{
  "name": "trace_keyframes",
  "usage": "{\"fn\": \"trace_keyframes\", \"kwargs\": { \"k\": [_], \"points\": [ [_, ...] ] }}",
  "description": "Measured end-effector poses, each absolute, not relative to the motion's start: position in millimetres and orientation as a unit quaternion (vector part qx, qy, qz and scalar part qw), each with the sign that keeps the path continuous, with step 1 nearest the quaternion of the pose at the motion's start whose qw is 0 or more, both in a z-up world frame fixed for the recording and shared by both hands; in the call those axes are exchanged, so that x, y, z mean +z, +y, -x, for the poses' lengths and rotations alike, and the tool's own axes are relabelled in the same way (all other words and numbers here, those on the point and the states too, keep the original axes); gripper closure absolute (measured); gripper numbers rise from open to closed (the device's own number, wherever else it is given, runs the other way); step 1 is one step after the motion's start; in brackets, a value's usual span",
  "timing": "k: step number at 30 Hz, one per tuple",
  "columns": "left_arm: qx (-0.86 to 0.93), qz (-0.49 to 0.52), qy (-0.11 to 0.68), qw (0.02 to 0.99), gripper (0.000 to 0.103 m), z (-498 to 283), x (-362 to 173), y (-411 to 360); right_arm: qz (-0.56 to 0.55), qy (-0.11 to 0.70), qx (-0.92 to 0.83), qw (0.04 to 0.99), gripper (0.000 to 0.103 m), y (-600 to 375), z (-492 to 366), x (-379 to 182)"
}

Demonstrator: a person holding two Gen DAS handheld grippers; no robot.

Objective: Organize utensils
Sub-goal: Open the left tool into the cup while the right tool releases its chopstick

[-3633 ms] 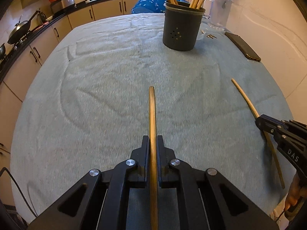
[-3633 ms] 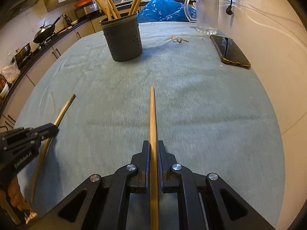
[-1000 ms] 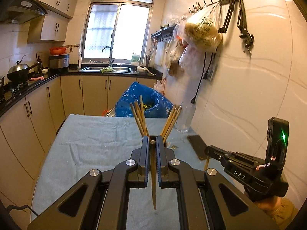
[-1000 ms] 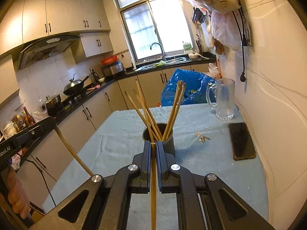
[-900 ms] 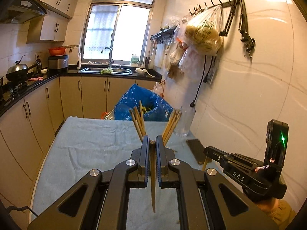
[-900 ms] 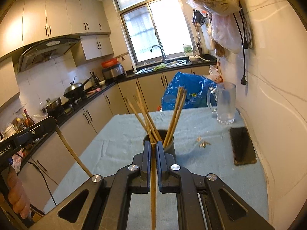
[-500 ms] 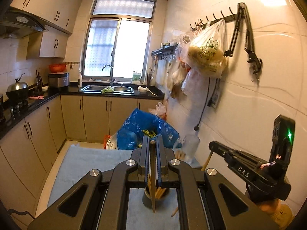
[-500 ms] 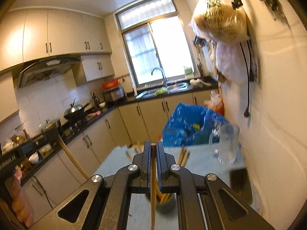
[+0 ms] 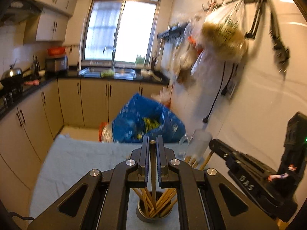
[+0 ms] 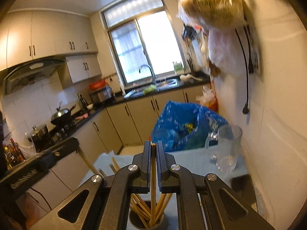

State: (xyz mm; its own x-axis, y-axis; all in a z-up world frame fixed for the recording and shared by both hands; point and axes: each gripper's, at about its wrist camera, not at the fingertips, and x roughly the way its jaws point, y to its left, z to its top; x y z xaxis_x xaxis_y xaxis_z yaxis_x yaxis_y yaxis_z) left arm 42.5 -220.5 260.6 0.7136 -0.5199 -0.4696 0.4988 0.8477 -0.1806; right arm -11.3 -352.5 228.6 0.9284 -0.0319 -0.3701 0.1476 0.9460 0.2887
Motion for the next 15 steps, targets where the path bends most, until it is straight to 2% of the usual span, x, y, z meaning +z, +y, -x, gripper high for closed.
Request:
{"fn": "trace_keyframes", "kwargs": {
  "k": [6,11,13,15],
  "points": [
    [-0.276,0.023,0.302,0.912,0.097,-54,230,-225,-0.164,0.212,-0.039,0.963,0.097,-356,2,203],
    [-0.278,0.023,0.298,0.913,0.096,-44,230,-220,-0.181,0.226,-0.04,0.956,0.094,-361,-2,187],
    [-0.276,0.02,0.294,0.915,0.092,-39,232,-217,-0.182,0.226,-0.043,0.956,0.085,-362,-1,186],
    [-0.273,0.02,0.291,0.917,0.08,-32,232,-212,-0.183,0.223,-0.047,0.956,0.08,-364,3,187]
  ]
}}
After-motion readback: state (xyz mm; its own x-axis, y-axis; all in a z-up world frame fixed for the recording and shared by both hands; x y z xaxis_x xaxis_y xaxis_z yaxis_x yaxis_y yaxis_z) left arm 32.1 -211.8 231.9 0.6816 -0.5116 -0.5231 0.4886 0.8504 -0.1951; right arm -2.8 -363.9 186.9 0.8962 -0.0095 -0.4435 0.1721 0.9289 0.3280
